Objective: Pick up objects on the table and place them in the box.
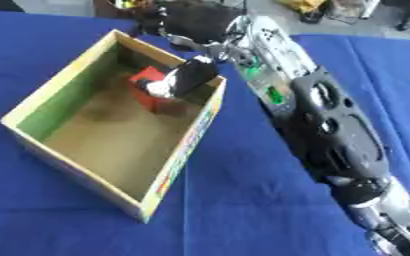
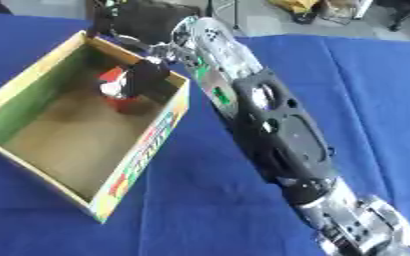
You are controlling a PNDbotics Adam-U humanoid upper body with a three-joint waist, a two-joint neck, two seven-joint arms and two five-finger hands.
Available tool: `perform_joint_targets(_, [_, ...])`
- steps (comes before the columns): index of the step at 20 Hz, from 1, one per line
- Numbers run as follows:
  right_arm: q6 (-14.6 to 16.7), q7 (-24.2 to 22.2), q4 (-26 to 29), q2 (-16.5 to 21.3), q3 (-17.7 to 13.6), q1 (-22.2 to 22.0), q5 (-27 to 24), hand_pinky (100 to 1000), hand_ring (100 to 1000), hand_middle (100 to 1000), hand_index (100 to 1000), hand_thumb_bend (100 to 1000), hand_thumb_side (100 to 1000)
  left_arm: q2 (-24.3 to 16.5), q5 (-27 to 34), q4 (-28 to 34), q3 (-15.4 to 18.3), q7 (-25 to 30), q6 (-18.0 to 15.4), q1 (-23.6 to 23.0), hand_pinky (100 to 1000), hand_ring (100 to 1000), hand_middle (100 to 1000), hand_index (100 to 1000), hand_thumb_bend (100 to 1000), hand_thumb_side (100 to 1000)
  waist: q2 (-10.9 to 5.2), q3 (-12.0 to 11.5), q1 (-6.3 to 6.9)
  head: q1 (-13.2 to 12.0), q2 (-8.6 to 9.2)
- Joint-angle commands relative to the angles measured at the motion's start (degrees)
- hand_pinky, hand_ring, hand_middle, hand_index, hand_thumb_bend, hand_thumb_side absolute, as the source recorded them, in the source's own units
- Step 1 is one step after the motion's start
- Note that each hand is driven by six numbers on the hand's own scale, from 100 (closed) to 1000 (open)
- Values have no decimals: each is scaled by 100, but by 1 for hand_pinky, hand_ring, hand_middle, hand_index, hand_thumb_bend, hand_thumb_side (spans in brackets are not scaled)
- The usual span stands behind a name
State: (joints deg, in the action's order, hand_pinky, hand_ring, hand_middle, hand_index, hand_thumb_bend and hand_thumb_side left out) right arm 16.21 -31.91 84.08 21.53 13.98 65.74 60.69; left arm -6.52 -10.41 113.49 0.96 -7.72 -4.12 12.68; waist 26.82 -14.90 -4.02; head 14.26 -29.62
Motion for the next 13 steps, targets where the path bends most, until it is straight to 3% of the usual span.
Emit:
perform_joint_targets(1, [-118, -25, 336, 146, -114, 47, -152, 878, 928, 882, 924, 294, 852, -37, -2, 110, 2, 17, -3, 6, 332, 609, 673, 758, 100, 847, -183, -5, 53, 4, 33])
perform_joint_targets(4, [-218, 27, 602, 214, -164, -27, -292, 868, 903, 855, 915, 228, 833, -39, -5, 110, 10, 12, -1, -5, 332, 610, 673, 758, 100, 847, -199, 23, 68, -17, 16])
perform_joint_targets(6, [-321, 112, 827, 300, -212, -101, -439, 846, 863, 818, 897, 100, 786, -42, -9, 110, 21, 2, 0, -12, 332, 610, 673, 757, 100, 847, -214, 56, 77, -53, -7])
perform_joint_targets(9, [-543, 325, 1210, 481, -358, -281, -681, 797, 778, 705, 853, 100, 644, -47, -19, 110, 48, -28, 2, -33, 333, 610, 674, 757, 100, 846, -244, 118, 90, -189, -63])
perform_joint_targets(13, [-905, 687, 1802, 820, -680, -660, -1046, 765, 699, 605, 807, 100, 550, -52, -34, 110, 81, -75, 4, -57, 333, 610, 674, 757, 100, 845, -277, 206, 120, -440, -108])
